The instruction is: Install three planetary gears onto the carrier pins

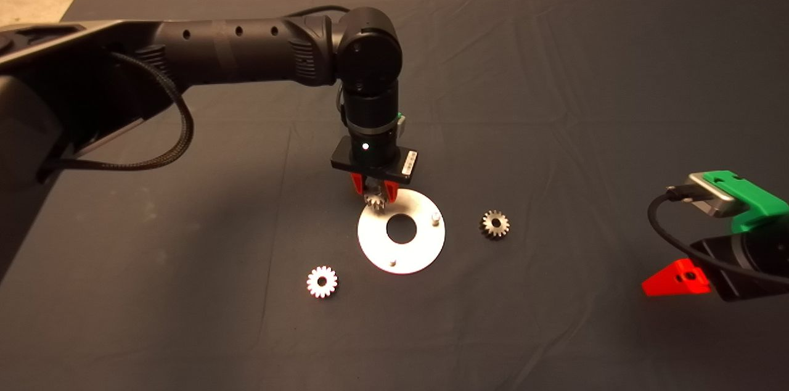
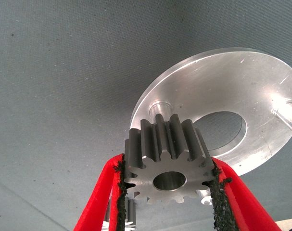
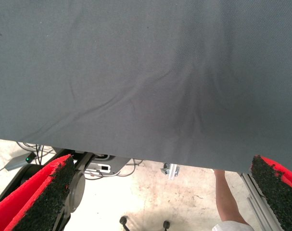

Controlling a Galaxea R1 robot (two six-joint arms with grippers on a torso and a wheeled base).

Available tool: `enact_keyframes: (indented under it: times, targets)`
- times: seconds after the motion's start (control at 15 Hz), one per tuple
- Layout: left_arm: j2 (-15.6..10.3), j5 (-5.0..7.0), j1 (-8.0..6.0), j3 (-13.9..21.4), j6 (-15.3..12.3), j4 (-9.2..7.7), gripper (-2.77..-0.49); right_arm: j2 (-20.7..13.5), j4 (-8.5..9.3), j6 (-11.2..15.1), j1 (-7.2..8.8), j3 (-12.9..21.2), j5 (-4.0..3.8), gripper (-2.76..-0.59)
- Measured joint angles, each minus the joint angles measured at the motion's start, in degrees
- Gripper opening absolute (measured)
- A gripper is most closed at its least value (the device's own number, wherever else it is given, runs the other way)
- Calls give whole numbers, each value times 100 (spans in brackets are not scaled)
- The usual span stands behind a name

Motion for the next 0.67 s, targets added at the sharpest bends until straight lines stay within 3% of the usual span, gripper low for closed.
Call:
enact_keyframes:
  times: [0.2,0.67]
  targets:
    - [0,0,83,0,0,0,-233,0,0,2,0,0,-3,-62]
    - [0,0,83,0,-2,2,-233,0,0,0,0,0,0,-62]
